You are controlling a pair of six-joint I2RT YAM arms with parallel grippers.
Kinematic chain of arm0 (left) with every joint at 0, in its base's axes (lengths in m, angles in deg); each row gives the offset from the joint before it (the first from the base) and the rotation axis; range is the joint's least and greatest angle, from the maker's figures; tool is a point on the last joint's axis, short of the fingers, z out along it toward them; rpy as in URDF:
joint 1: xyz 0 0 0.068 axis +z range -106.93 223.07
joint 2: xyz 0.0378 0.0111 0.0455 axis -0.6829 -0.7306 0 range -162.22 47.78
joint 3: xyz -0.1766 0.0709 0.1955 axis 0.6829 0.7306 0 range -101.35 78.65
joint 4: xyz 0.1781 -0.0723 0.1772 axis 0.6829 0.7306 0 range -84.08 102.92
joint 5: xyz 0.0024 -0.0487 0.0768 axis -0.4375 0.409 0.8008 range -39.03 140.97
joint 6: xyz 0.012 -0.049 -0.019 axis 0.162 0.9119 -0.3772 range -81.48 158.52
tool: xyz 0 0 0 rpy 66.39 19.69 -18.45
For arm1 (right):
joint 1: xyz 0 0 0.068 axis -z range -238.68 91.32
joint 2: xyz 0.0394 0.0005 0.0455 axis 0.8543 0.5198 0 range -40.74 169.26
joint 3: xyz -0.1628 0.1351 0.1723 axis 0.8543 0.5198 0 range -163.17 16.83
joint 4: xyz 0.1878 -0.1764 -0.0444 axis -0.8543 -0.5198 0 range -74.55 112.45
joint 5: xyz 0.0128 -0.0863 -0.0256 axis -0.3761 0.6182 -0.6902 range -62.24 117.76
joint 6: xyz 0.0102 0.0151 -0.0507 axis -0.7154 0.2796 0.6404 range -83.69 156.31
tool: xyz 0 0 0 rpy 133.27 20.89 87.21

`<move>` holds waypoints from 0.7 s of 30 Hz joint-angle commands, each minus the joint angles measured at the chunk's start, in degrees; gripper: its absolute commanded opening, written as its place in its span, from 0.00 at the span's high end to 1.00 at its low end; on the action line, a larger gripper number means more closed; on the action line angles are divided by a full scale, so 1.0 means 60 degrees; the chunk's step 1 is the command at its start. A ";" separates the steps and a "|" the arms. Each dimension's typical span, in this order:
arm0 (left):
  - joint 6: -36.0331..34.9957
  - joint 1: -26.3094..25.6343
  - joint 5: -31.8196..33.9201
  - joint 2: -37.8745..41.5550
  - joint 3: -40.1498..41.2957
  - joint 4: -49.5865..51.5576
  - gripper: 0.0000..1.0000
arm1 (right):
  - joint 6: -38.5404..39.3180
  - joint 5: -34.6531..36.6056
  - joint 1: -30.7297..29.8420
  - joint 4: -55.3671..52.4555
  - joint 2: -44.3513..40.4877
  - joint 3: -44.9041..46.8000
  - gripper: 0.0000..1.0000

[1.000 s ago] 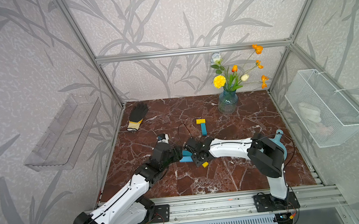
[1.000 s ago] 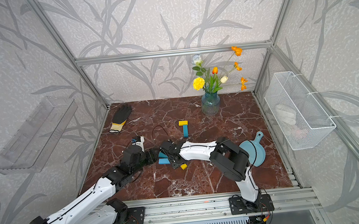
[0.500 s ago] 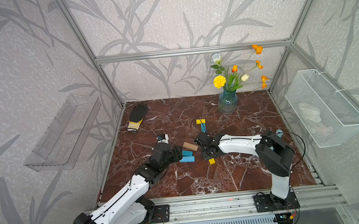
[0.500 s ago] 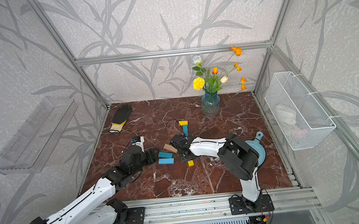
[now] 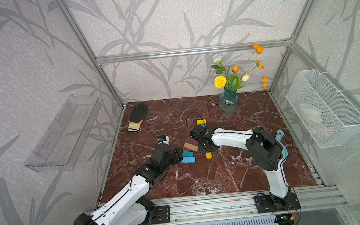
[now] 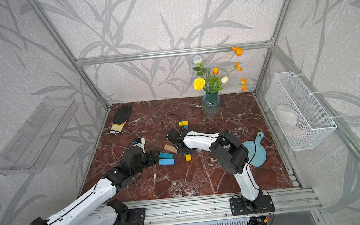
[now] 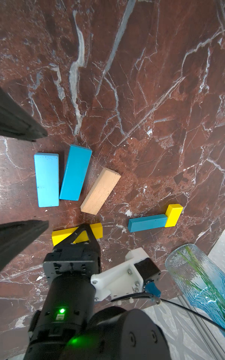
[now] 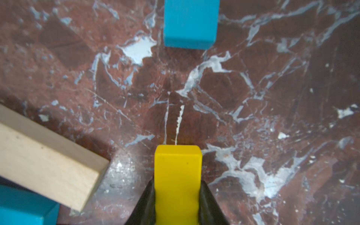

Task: Assemble a giraffe with building blocks
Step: Assemble the building block at the center of the board.

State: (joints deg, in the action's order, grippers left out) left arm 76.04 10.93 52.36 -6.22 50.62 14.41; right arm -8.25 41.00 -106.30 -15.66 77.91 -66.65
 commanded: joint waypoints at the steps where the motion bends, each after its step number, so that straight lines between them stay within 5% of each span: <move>1: -0.0082 0.0039 -0.0012 0.0235 -0.0253 0.0204 0.33 | -0.0170 -0.0176 0.0106 -0.0374 0.0485 -0.0354 0.69; 21: -0.0276 0.0028 -0.0121 -0.0163 -0.0499 0.0227 0.33 | -0.0104 -0.0289 0.0706 -0.0245 0.1181 -0.0754 0.68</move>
State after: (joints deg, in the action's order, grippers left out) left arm 75.38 10.93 52.18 -6.75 49.48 15.74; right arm -9.26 39.64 -102.95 -14.96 81.24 -71.26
